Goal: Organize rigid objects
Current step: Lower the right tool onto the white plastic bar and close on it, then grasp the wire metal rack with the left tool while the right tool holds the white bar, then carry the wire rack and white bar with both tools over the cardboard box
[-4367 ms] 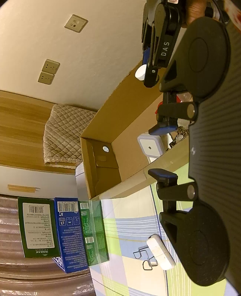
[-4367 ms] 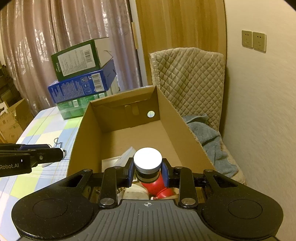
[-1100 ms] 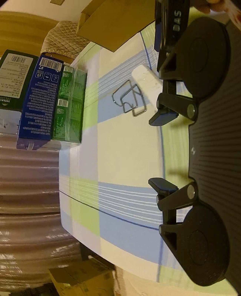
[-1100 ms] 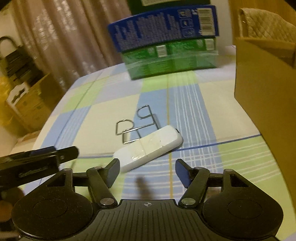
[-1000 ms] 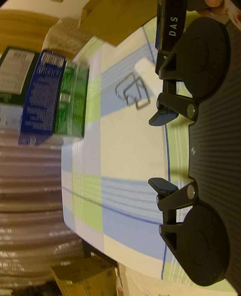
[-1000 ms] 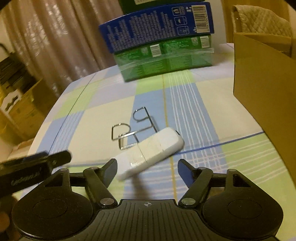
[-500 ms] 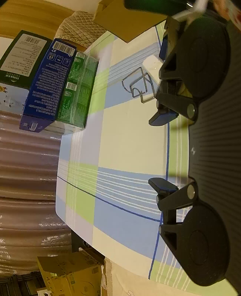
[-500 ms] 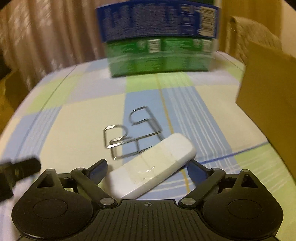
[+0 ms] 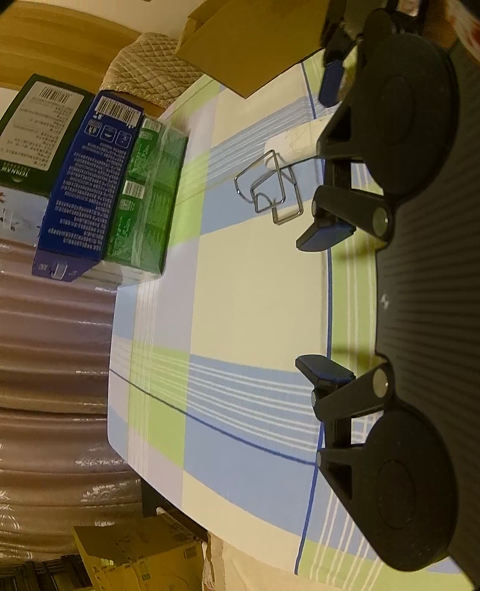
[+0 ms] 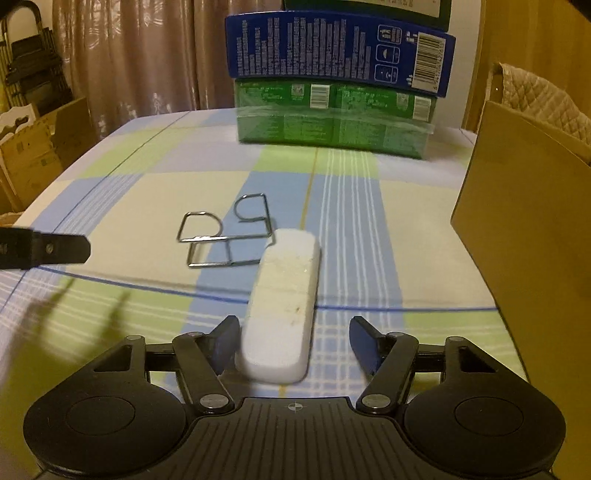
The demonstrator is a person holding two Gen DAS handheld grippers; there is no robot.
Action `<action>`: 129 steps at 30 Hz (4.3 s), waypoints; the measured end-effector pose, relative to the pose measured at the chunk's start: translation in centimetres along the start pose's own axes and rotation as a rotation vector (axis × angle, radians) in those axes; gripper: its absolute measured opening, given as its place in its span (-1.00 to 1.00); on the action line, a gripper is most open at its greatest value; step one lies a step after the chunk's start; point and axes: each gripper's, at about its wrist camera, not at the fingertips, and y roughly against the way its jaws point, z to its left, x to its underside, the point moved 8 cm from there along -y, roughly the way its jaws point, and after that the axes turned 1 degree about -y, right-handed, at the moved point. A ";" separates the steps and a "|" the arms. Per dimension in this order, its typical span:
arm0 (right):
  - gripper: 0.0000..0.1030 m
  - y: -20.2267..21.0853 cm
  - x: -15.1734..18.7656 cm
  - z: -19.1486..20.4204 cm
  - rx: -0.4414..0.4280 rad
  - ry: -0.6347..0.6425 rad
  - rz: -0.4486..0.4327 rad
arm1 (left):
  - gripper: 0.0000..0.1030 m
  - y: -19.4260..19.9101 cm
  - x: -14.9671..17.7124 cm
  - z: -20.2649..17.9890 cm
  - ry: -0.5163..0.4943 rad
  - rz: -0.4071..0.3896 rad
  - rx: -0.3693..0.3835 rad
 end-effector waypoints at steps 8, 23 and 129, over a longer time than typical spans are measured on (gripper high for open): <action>0.08 -1.3 -1.0 1.6 -0.037 0.063 -0.023 | 0.10 -0.1 -0.3 -1.1 -0.034 -0.023 0.027; -0.28 1.1 0.1 -1.6 -0.079 0.019 -0.035 | 0.10 -1.0 0.3 -4.0 -0.114 -0.010 0.077; -0.29 14.1 8.2 -6.5 -0.080 -0.001 -0.024 | 0.25 7.5 8.5 -12.4 -0.127 -0.060 0.006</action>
